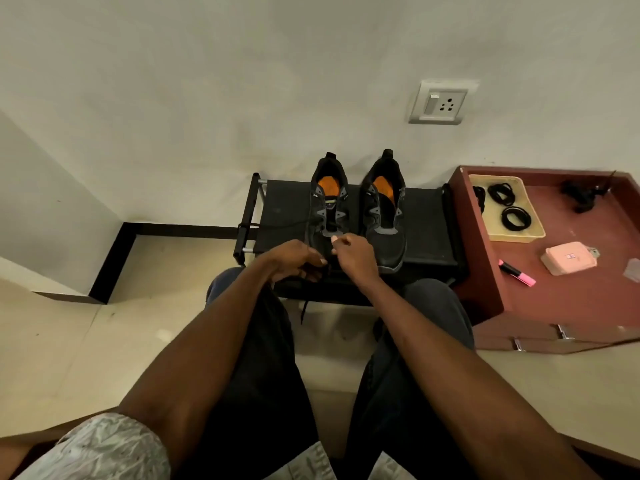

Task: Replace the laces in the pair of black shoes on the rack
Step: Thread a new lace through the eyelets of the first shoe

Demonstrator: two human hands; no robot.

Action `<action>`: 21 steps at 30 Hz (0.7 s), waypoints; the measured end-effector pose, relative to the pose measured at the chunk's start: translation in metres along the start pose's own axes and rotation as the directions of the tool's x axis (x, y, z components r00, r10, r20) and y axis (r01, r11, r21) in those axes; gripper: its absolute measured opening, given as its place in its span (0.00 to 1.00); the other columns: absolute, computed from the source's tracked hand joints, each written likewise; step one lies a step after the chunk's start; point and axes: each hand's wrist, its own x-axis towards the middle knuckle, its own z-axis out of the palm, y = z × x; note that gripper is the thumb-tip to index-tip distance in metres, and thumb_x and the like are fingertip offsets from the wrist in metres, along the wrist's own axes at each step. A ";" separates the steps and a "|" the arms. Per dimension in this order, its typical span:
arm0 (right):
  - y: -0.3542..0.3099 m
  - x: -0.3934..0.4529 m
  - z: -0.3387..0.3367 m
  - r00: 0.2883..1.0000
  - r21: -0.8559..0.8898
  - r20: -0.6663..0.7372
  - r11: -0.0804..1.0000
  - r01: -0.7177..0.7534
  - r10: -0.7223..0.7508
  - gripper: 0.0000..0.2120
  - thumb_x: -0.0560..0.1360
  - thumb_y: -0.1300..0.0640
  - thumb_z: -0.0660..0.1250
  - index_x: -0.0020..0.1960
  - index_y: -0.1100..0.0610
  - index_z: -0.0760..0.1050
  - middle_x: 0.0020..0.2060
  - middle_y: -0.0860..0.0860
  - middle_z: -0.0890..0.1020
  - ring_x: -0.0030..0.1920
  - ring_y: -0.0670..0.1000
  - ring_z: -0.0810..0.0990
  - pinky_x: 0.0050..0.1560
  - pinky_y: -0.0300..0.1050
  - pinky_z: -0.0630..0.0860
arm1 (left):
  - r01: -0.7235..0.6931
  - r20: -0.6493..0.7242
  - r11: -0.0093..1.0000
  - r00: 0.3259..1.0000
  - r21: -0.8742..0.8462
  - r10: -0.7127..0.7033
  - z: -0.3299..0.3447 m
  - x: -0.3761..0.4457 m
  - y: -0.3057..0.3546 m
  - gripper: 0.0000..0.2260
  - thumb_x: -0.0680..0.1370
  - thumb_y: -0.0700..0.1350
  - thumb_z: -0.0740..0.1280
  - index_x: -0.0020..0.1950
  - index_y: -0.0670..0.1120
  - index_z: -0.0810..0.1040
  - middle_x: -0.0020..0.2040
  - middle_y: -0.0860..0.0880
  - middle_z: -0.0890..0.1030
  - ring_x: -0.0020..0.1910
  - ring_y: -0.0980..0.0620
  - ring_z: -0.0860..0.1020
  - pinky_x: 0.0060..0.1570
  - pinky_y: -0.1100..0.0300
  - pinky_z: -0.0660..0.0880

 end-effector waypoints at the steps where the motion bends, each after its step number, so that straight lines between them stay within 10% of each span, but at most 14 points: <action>1: 0.000 -0.003 0.000 0.996 0.164 0.057 0.984 -0.075 0.066 0.10 0.81 0.53 0.64 0.48 0.59 0.76 0.42 0.55 0.83 0.42 0.51 0.83 0.43 0.47 0.78 | 0.027 0.104 0.999 0.994 0.032 -0.030 -0.003 -0.005 0.001 0.06 0.79 0.35 0.67 0.54 0.38 0.83 0.49 0.42 0.85 0.50 0.47 0.83 0.49 0.55 0.81; 4: -0.008 -0.009 -0.014 0.970 0.530 0.210 0.819 -0.222 0.127 0.02 0.80 0.62 0.64 0.53 0.60 0.73 0.39 0.57 0.82 0.34 0.50 0.82 0.38 0.44 0.78 | 0.083 0.217 0.954 0.965 0.287 -0.149 -0.009 -0.016 0.015 0.07 0.79 0.34 0.66 0.53 0.39 0.82 0.54 0.42 0.84 0.52 0.48 0.83 0.50 0.58 0.81; 7: -0.024 -0.002 -0.036 0.983 0.607 0.168 0.778 -0.166 0.079 0.05 0.80 0.64 0.63 0.55 0.61 0.73 0.36 0.55 0.79 0.31 0.50 0.78 0.35 0.44 0.79 | 0.005 -0.104 0.839 0.993 0.544 0.062 -0.016 -0.021 0.037 0.10 0.79 0.35 0.66 0.59 0.42 0.80 0.58 0.44 0.81 0.50 0.51 0.81 0.46 0.62 0.79; 11: -0.055 -0.001 -0.055 0.977 0.599 0.194 0.799 -0.049 -0.085 0.04 0.80 0.64 0.63 0.55 0.61 0.73 0.34 0.53 0.78 0.29 0.49 0.75 0.30 0.43 0.74 | -0.407 -0.024 0.913 0.913 -0.023 0.407 -0.009 -0.030 0.059 0.27 0.76 0.26 0.62 0.74 0.42 0.68 0.65 0.45 0.78 0.62 0.53 0.77 0.57 0.61 0.76; 14: -0.068 0.002 -0.069 0.979 0.646 0.157 0.763 -0.002 -0.131 0.02 0.79 0.64 0.64 0.51 0.60 0.74 0.31 0.52 0.77 0.27 0.49 0.72 0.28 0.42 0.68 | -0.512 -0.081 0.858 0.857 -0.040 0.508 -0.002 -0.035 0.066 0.17 0.78 0.34 0.69 0.66 0.42 0.77 0.53 0.45 0.83 0.52 0.53 0.82 0.53 0.62 0.78; 18: -0.063 0.006 -0.102 0.993 0.747 0.058 0.665 0.026 -0.104 0.04 0.78 0.65 0.64 0.46 0.58 0.73 0.30 0.51 0.75 0.25 0.47 0.67 0.26 0.40 0.62 | -0.472 -0.451 0.881 0.793 -0.028 0.410 -0.015 -0.032 0.050 0.02 0.77 0.38 0.71 0.47 0.44 0.83 0.45 0.47 0.83 0.45 0.54 0.81 0.51 0.60 0.79; 21: -0.051 0.012 -0.121 0.998 0.793 -0.035 0.607 0.055 -0.046 0.04 0.78 0.65 0.64 0.46 0.58 0.73 0.29 0.50 0.76 0.24 0.46 0.66 0.26 0.40 0.62 | -0.187 -0.649 0.982 0.747 0.001 0.143 -0.037 -0.019 0.025 0.03 0.77 0.39 0.71 0.48 0.41 0.83 0.43 0.46 0.82 0.51 0.45 0.81 0.56 0.50 0.78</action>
